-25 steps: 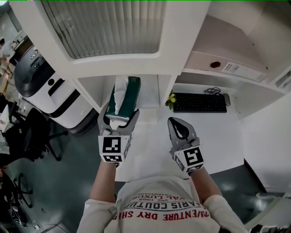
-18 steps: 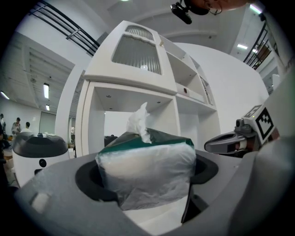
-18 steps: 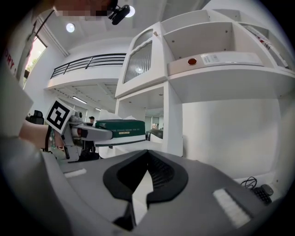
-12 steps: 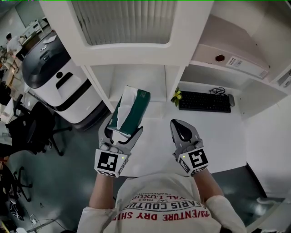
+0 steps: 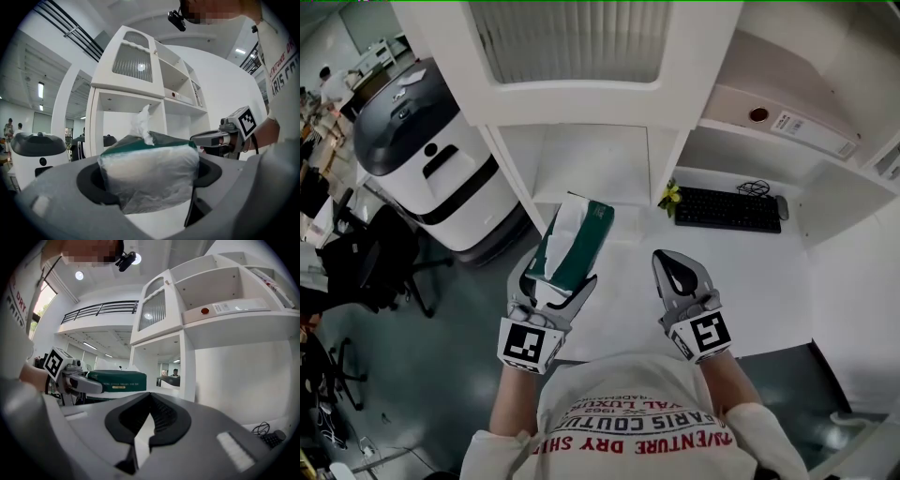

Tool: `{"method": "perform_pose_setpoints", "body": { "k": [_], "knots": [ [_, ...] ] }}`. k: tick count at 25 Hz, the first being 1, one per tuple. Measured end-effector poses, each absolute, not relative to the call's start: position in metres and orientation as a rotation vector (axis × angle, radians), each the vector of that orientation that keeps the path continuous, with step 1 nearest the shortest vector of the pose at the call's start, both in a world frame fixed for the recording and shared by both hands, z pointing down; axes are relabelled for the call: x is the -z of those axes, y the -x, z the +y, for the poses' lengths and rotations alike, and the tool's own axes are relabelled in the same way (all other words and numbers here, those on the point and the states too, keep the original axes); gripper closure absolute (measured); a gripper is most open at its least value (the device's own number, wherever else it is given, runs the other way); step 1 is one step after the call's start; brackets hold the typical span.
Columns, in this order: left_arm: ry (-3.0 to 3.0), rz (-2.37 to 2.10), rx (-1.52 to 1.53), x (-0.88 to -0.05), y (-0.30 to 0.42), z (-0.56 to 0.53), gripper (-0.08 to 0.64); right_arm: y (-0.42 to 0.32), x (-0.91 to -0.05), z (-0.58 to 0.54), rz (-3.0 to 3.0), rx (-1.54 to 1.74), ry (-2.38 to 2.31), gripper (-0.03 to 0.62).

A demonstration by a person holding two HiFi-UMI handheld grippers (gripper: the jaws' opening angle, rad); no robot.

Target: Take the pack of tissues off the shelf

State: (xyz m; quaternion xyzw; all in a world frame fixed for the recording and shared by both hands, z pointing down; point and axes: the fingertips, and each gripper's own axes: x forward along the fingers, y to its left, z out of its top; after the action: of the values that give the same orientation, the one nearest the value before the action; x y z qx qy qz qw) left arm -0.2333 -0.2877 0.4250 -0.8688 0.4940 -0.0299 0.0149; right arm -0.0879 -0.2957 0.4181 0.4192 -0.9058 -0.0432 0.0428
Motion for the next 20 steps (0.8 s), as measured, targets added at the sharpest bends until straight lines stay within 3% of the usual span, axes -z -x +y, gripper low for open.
{"method": "perform_pose_setpoints", "body": {
  "k": [20],
  "knots": [
    [2.656, 1.579, 0.060, -0.409, 0.234, -0.291, 0.118, 0.095, -0.412, -0.291, -2.780, 0.182, -1.195, 0.591]
  ]
}}
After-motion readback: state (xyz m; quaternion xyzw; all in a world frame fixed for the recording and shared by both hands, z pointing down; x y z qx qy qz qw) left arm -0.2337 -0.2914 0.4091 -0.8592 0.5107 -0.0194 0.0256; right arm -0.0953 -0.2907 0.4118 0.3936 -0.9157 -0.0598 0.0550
